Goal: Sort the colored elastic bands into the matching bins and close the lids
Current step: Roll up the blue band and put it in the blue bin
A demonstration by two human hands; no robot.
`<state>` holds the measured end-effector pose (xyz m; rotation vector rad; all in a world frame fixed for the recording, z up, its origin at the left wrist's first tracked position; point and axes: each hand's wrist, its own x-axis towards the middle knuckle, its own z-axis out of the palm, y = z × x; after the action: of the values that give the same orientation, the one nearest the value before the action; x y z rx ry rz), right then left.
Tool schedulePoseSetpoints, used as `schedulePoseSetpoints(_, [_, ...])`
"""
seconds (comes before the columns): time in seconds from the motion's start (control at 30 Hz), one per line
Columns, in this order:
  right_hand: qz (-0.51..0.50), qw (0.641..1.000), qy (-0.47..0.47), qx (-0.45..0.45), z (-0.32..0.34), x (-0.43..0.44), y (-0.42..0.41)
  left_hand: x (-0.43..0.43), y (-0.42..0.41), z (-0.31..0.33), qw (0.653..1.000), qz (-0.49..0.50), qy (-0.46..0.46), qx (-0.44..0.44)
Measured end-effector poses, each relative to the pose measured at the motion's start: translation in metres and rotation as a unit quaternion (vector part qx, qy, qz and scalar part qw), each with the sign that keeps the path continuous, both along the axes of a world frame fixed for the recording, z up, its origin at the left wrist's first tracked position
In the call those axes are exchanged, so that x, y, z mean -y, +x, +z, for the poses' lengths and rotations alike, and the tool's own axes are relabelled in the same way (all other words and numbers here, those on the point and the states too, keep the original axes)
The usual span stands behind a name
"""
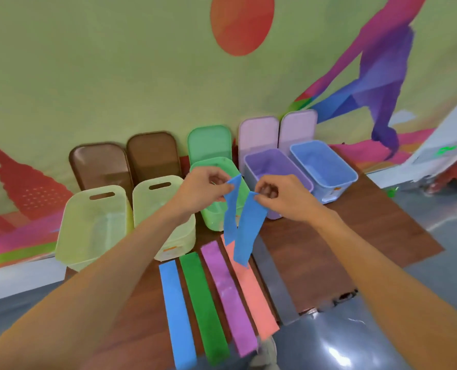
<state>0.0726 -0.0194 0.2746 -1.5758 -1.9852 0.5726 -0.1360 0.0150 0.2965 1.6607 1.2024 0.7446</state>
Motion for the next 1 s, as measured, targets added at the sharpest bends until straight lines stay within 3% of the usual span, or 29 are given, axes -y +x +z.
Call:
schedulePoseSetpoints(0.33, [-0.093, 0.986, 0.093, -0.099, 0.048, -0.087, 0.151, -0.094, 0.164, 0.048, 0.998, -0.023, 0.043, 0.029])
schedulePoseSetpoints(0.67, [-0.164, 0.959, 0.190, -0.131, 0.076, -0.173, 0.273, -0.184, 0.298, 0.087, 0.995, -0.026, 0.092, 0.019])
schedulePoseSetpoints(1.0, [-0.200, 0.970, 0.109, -0.089, 0.009, -0.202, 0.333, -0.228, 0.367, 0.014, 0.999, -0.017, 0.023, -0.016])
